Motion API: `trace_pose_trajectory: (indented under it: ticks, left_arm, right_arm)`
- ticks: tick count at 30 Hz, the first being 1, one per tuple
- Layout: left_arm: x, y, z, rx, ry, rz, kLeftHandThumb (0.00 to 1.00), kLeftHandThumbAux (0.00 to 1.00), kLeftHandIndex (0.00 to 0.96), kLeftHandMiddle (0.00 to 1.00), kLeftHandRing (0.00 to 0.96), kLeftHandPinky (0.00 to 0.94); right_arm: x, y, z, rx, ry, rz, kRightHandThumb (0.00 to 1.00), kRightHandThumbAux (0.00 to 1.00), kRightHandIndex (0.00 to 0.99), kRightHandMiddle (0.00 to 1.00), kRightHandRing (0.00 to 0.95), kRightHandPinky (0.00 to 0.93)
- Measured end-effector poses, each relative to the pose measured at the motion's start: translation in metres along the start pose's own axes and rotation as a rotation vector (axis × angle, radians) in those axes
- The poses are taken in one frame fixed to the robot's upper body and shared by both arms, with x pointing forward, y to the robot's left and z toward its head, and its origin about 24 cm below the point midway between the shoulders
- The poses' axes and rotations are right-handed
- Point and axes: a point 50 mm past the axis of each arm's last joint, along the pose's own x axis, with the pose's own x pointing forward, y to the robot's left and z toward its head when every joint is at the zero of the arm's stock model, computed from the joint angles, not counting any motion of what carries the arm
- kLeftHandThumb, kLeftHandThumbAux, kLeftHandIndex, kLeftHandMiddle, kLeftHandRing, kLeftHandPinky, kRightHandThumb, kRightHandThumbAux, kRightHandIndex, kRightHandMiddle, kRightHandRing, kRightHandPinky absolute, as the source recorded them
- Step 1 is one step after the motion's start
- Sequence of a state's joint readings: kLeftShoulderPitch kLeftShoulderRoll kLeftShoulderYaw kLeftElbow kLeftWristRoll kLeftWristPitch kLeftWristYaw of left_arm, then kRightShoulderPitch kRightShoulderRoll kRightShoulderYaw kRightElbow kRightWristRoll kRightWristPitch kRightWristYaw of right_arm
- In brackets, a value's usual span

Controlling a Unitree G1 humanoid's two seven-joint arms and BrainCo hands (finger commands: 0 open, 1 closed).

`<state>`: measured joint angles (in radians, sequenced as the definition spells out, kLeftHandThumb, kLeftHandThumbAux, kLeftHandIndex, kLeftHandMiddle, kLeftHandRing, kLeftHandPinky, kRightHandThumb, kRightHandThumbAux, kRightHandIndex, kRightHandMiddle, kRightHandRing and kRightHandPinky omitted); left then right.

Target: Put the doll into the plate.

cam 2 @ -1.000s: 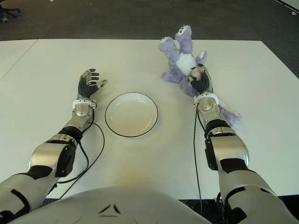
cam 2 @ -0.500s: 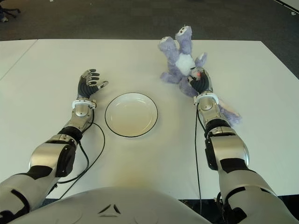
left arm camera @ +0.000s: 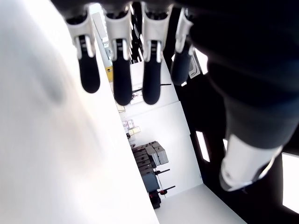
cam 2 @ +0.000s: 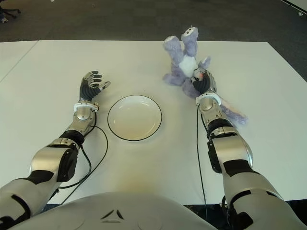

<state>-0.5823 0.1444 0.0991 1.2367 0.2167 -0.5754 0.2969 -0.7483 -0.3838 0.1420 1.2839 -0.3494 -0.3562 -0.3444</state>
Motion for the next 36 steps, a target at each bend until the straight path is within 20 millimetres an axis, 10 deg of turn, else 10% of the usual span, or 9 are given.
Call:
trace_pose_trajectory:
  ticks: [36]
  left_arm:
    - [0.000,0.000,0.001,-0.003,-0.002,0.005,0.000,0.636,0.264,0.332,0.330,0.318]
  right_arm:
    - [0.000,-0.006,0.012,0.104,-0.108,-0.073,0.716,0.712,0.440,0.872,0.878,0.876]
